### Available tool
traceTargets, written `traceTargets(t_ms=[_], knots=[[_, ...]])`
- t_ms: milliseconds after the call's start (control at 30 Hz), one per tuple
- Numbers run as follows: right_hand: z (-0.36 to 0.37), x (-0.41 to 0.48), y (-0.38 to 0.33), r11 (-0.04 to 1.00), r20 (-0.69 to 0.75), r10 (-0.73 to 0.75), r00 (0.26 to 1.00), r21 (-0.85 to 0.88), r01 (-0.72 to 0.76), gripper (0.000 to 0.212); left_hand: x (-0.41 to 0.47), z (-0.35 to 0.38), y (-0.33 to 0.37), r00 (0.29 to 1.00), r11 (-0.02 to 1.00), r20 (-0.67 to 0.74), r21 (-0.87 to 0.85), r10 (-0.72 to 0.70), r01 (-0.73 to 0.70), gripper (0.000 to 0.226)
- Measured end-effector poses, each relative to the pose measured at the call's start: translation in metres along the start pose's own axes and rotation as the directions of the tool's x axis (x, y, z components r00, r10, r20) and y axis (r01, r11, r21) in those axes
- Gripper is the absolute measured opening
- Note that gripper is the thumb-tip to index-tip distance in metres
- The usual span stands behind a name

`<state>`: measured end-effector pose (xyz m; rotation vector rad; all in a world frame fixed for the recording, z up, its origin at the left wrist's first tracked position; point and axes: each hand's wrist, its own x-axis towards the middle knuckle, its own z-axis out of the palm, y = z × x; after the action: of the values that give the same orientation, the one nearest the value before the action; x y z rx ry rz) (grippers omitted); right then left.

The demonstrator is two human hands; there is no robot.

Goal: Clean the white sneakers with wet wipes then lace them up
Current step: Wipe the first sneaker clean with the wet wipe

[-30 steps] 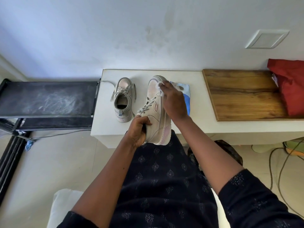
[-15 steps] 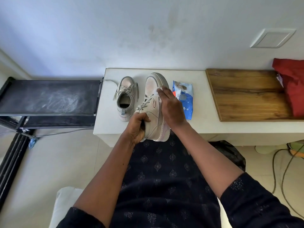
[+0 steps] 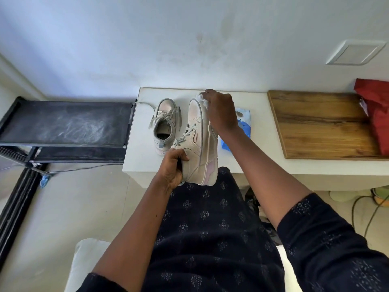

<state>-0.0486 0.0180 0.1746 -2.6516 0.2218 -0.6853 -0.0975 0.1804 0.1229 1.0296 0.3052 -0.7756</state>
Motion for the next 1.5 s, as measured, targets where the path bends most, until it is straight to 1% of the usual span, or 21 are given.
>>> traceTargets(t_ms=[67, 133, 267, 367, 500, 567, 633, 700, 800, 867, 967, 1000, 1033, 1067, 1100, 1167, 1233, 1367, 1433, 1467, 1500], knots=[[-0.003, -0.013, -0.005, 0.997, -0.074, -0.073, 0.995, 0.034, 0.076, 0.03, -0.002, 0.0, -0.001, 1.0, 1.0, 0.018, -0.02, 0.003, -0.003, 0.042], [-0.004, -0.026, -0.007, 0.992, -0.106, -0.108, 0.988, 0.046, 0.114, 0.031, -0.005, 0.001, -0.001, 0.999, 0.999, 0.04, -0.041, -0.005, 0.006, 0.038], [0.001, -0.05, -0.01, 0.995, -0.095, -0.079, 0.992, 0.058, 0.085, 0.033, -0.007, 0.001, -0.001, 0.998, 0.996, 0.069, -0.092, -0.012, 0.018, 0.035], [0.002, -0.071, -0.015, 0.996, -0.103, -0.086, 0.991, 0.026, 0.089, 0.028, -0.005, 0.002, 0.0, 0.996, 0.989, 0.085, -0.143, -0.011, 0.023, 0.041], [0.004, -0.1, -0.018, 0.993, -0.128, -0.115, 0.985, -0.016, 0.114, 0.029, -0.002, 0.002, 0.002, 0.997, 0.986, 0.082, -0.165, 0.012, 0.001, 0.044], [0.007, -0.117, -0.017, 0.994, -0.113, -0.105, 0.988, -0.037, 0.101, 0.036, -0.001, 0.0, 0.003, 0.995, 0.985, 0.101, -0.175, 0.019, -0.001, 0.046], [0.011, -0.134, -0.018, 0.997, -0.065, -0.063, 0.996, -0.044, 0.06, 0.048, 0.0, -0.001, 0.005, 0.995, 0.988, 0.095, -0.152, 0.01, 0.004, 0.049], [0.013, -0.142, -0.023, 0.999, -0.031, -0.007, 0.999, -0.039, 0.006, 0.049, 0.0, -0.002, 0.005, 0.996, 0.991, 0.089, -0.13, 0.0, 0.012, 0.048], [0.017, -0.137, -0.034, 0.998, -0.02, 0.059, 0.998, -0.028, -0.06, 0.046, -0.004, 0.002, 0.006, 0.995, 0.994, 0.104, -0.105, -0.01, 0.021, 0.042], [0.019, -0.128, -0.036, 0.997, -0.023, 0.051, 0.998, -0.054, -0.052, 0.044, -0.004, 0.007, 0.01, 0.995, 0.996, 0.095, -0.088, -0.008, 0.016, 0.044], [0.015, -0.108, -0.031, 0.998, -0.028, 0.046, 0.999, -0.033, -0.047, 0.046, -0.003, 0.013, 0.019, 0.996, 0.999, 0.087, -0.044, 0.01, -0.006, 0.07], [0.011, -0.1, -0.03, 0.999, -0.027, 0.033, 0.999, -0.02, -0.033, 0.049, -0.003, 0.014, 0.021, 0.996, 0.999, 0.089, -0.044, 0.013, -0.009, 0.065], [0.009, -0.092, -0.03, 1.0, -0.035, 0.01, 0.999, -0.016, -0.011, 0.05, -0.002, 0.014, 0.023, 0.996, 0.999, 0.083, -0.049, 0.015, -0.011, 0.052], [0.006, -0.084, -0.031, 1.0, -0.04, -0.013, 0.999, -0.017, 0.013, 0.049, -0.002, 0.014, 0.024, 0.997, 0.998, 0.075, -0.059, 0.021, -0.016, 0.041], [0.004, -0.077, -0.032, 0.999, -0.055, -0.037, 0.998, -0.021, 0.035, 0.046, 0.0, 0.013, 0.024, 0.997, 0.997, 0.076, -0.071, 0.023, -0.018, 0.036], [0.001, -0.062, -0.034, 0.998, -0.08, -0.06, 0.995, -0.025, 0.058, 0.036, 0.0, 0.013, 0.026, 0.996, 0.996, 0.085, -0.088, 0.033, -0.025, 0.031], [-0.003, -0.047, -0.034, 0.999, -0.076, -0.045, 0.996, -0.022, 0.044, 0.029, -0.001, 0.011, 0.024, 0.997, 0.997, 0.072, -0.079, 0.022, -0.016, 0.027], [-0.018, -0.02, -0.036, 0.999, -0.179, 0.037, 0.983, -0.028, -0.043, 0.021, -0.007, 0.01, 0.016, 0.998, 0.998, 0.066, -0.061, 0.004, 0.0, 0.035], [-0.024, -0.014, -0.038, 0.995, -0.147, 0.064, 0.987, -0.062, -0.074, 0.02, -0.008, 0.012, 0.014, 0.998, 0.998, 0.057, -0.062, 0.0, 0.004, 0.034], [-0.023, -0.014, -0.039, 0.992, -0.095, 0.083, 0.992, -0.089, -0.091, 0.02, -0.007, 0.012, 0.014, 0.999, 0.998, 0.043, -0.063, 0.002, 0.001, 0.034], [-0.022, -0.015, -0.04, 0.99, -0.077, 0.082, 0.994, -0.105, -0.09, 0.02, -0.006, 0.012, 0.015, 1.0, 0.998, 0.028, -0.068, 0.009, -0.007, 0.033]])
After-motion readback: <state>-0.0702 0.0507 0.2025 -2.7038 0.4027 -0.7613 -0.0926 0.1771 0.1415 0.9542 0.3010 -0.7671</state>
